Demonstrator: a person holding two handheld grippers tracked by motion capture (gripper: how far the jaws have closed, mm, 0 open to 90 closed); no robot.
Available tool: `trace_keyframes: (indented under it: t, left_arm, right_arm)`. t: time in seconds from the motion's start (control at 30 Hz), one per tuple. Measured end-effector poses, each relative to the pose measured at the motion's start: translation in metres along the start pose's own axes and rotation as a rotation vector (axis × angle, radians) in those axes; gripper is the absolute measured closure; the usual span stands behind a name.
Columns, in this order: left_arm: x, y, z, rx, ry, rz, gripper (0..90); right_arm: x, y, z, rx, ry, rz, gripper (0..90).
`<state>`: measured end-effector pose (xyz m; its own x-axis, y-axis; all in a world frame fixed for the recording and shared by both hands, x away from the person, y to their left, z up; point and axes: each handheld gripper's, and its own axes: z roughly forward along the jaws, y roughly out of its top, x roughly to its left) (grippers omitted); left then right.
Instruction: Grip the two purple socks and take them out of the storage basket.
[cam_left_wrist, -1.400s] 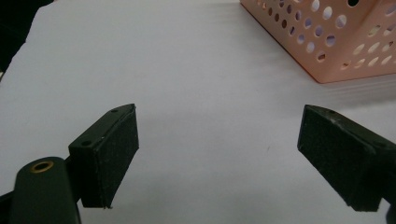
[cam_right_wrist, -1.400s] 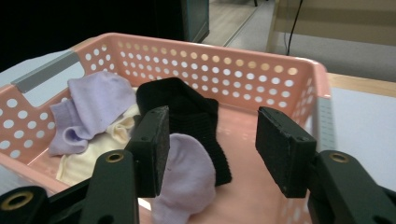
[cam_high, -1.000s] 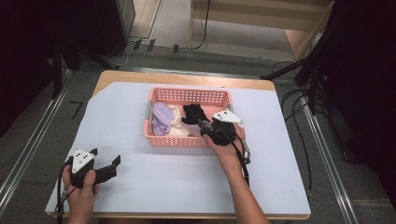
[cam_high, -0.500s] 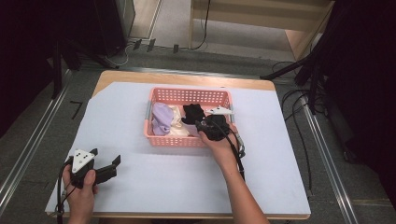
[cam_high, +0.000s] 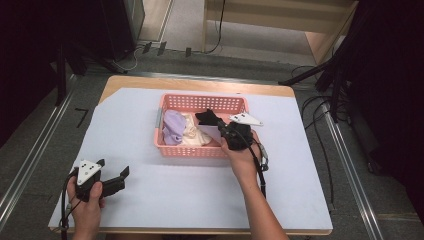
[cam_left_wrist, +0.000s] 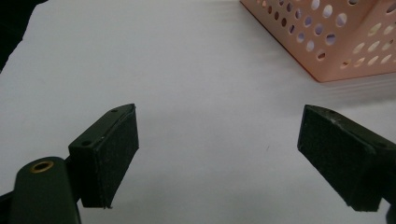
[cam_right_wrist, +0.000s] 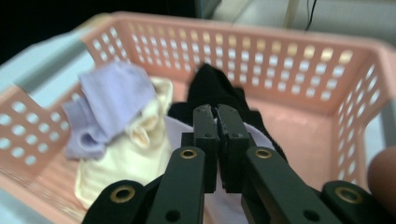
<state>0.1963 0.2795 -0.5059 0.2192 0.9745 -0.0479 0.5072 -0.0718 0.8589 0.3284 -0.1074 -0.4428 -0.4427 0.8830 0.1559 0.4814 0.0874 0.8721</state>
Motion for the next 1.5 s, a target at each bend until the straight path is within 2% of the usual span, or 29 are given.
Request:
trace_keyframes:
  t: [0.03, 0.07, 0.1, 0.17, 0.23, 0.37, 0.4, 0.47, 0.5, 0.53, 0.57, 0.6, 0.63, 0.67, 0.7, 0.73, 0.77, 0.87, 0.93, 0.97, 1.0, 1.07, 1.17, 1.23, 1.33, 1.37, 1.4, 1.47, 1.5]
  left_arm:
    - [0.000, 0.000, 0.000, 0.000, 0.000, 0.000, 13.1]
    - [0.000, 0.000, 0.000, 0.000, 0.000, 0.000, 13.1]
    - [0.000, 0.000, 0.000, -0.001, 0.000, 0.000, 13.1]
    - [0.000, 0.000, 0.000, -0.002, 0.000, 0.000, 13.1]
    - [0.000, 0.000, 0.000, -0.003, 0.001, 0.002, 13.1]
    - [-0.001, 0.000, 0.000, -0.005, 0.001, -0.001, 13.1]
    - [0.000, 0.000, 0.000, -0.004, 0.001, -0.002, 13.1]
    - [0.000, 0.000, 0.000, -0.003, 0.001, -0.001, 13.1]
    - [0.000, 0.000, 0.000, 0.000, 0.000, 0.001, 13.1]
    - [0.000, 0.000, 0.000, 0.000, 0.000, 0.001, 13.1]
    - [0.000, 0.000, 0.000, 0.001, -0.001, 0.001, 13.1]
    - [0.000, 0.000, 0.000, 0.001, 0.000, -0.002, 13.1]
    - [0.000, 0.000, 0.000, 0.001, -0.001, 0.000, 13.1]
    - [0.000, 0.000, 0.000, 0.000, 0.000, 0.000, 13.1]
    - [0.000, 0.000, 0.000, 0.001, -0.001, -0.002, 13.1]
    - [0.000, 0.000, 0.000, 0.001, -0.001, -0.002, 13.1]
    - [0.000, 0.000, 0.000, 0.000, -0.002, -0.005, 13.1]
    - [0.000, 0.000, 0.000, 0.002, -0.002, -0.004, 13.1]
    - [0.000, 0.000, 0.000, 0.003, 0.000, -0.003, 13.1]
    - [0.000, 0.000, 0.000, 0.002, -0.001, -0.002, 13.1]
    - [0.000, 0.000, 0.000, 0.002, -0.001, -0.001, 13.1]
    - [0.000, 0.000, 0.000, 0.001, -0.002, -0.004, 13.1]
    - [0.000, 0.000, 0.000, 0.000, -0.001, -0.002, 13.1]
    - [0.000, 0.000, 0.000, 0.001, -0.001, 0.000, 13.1]
    - [0.000, 0.000, 0.000, 0.000, 0.000, -0.001, 13.1]
    - [0.000, 0.000, 0.000, 0.001, 0.000, -0.002, 13.1]
    - [0.000, 0.000, 0.000, 0.002, -0.001, -0.002, 13.1]
    - [0.000, 0.000, 0.000, 0.002, -0.001, -0.001, 13.1]
    - [0.000, 0.000, 0.000, 0.002, -0.001, -0.001, 13.1]
  right_arm:
    - [0.001, 0.002, -0.004, -0.025, 0.010, 0.001, 87.8]
    - [0.001, 0.002, -0.004, -0.025, 0.010, 0.001, 87.8]
    - [0.003, 0.007, -0.011, -0.067, 0.025, -0.003, 87.8]
    - [0.004, 0.009, -0.013, -0.079, 0.031, -0.003, 87.8]
    - [0.007, 0.017, -0.024, -0.141, 0.070, -0.010, 87.8]
    - [0.010, 0.026, -0.035, -0.205, 0.106, 0.002, 87.8]
    - [0.010, 0.032, -0.040, -0.238, 0.105, 0.013, 87.7]
    - [0.009, 0.034, -0.041, -0.250, 0.092, 0.017, 87.7]
    - [0.003, 0.036, -0.040, -0.267, 0.060, 0.029, 87.6]
    - [0.003, 0.036, -0.040, -0.267, 0.060, 0.029, 87.6]
    - [-0.004, 0.035, -0.033, -0.259, -0.018, 0.062, 87.5]
    - [-0.004, 0.035, -0.033, -0.259, -0.018, 0.062, 87.5]
    - [-0.010, 0.033, -0.025, -0.246, -0.081, 0.074, 87.5]
    - [-0.010, 0.033, -0.025, -0.246, -0.081, 0.074, 87.5]
    - [-0.016, 0.032, -0.018, -0.248, -0.159, 0.060, 87.5]
    - [-0.016, 0.032, -0.018, -0.248, -0.159, 0.060, 87.5]
    - [-0.018, 0.033, -0.017, -0.283, -0.189, 0.070, 87.5]
    - [-0.018, 0.034, -0.015, -0.309, -0.199, 0.070, 87.2]
    - [-0.017, 0.034, -0.012, -0.290, -0.190, 0.061, 86.9]
    - [-0.015, 0.032, -0.007, -0.261, -0.183, 0.046, 86.1]
    - [-0.013, 0.028, 0.004, -0.185, -0.159, 0.025, 83.9]
    - [-0.013, 0.023, 0.015, -0.108, -0.132, 0.020, 81.2]
    - [-0.011, 0.015, 0.026, -0.005, -0.072, 0.058, 77.2]
    - [-0.010, 0.012, 0.033, 0.058, -0.041, 0.054, 73.6]
    - [-0.007, 0.011, 0.036, 0.082, -0.031, 0.029, 68.8]
    - [-0.007, 0.013, 0.037, 0.090, 0.005, 0.052, 60.7]
    - [-0.007, 0.013, 0.039, 0.100, 0.018, 0.058, 57.3]
    - [-0.006, 0.014, 0.040, 0.111, 0.020, 0.048, 55.0]
    - [-0.004, 0.014, 0.042, 0.143, 0.029, 0.018, 51.8]
